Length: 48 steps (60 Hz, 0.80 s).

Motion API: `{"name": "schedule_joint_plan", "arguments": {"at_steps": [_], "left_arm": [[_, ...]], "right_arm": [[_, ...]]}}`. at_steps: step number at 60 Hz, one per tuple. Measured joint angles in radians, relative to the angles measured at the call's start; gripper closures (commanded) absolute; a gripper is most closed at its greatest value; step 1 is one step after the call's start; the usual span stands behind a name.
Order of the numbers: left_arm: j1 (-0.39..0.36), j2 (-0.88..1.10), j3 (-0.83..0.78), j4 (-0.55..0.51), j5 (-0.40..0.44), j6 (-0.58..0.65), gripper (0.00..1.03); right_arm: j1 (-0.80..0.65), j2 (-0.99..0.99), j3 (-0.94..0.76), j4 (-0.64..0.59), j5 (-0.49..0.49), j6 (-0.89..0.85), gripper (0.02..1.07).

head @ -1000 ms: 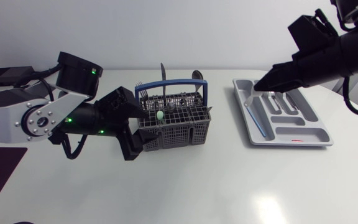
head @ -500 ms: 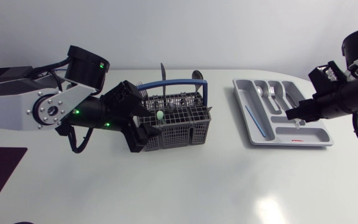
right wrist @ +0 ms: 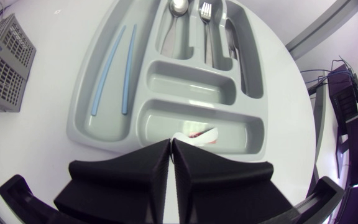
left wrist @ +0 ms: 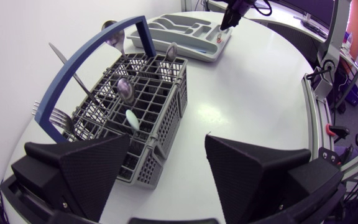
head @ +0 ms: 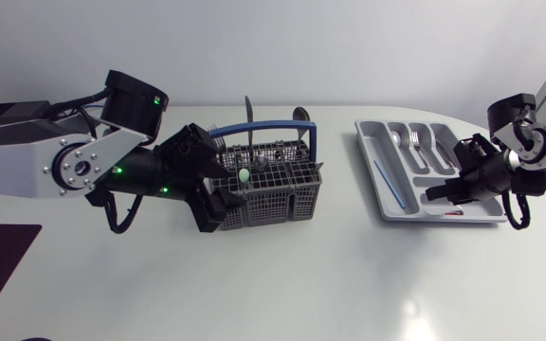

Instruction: Unload the cutlery basket into the drawer organizer.

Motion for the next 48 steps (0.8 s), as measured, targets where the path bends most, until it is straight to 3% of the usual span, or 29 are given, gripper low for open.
{"name": "schedule_joint_plan", "arguments": {"at_steps": [5,15,19,31,48], "left_arm": [[0.000,0.000,0.000,-0.003,0.000,-0.003,0.06],[0.000,0.000,0.016,-0.008,0.000,-0.010,0.06],[0.000,0.000,0.021,-0.008,0.000,-0.020,0.06],[0.000,0.004,0.047,-0.021,0.000,-0.057,0.06],[0.000,0.053,0.142,-0.045,-0.002,-0.153,0.07]], "right_arm": [[-0.013,0.021,0.000,0.027,0.016,-0.002,0.92],[-0.013,0.067,0.000,0.060,0.038,-0.003,0.37],[0.002,0.069,0.000,0.068,0.045,-0.001,0.23],[0.077,-0.040,-0.019,0.065,0.045,0.008,0.18],[0.171,-0.270,-0.020,-0.043,0.005,0.043,0.18]]}}
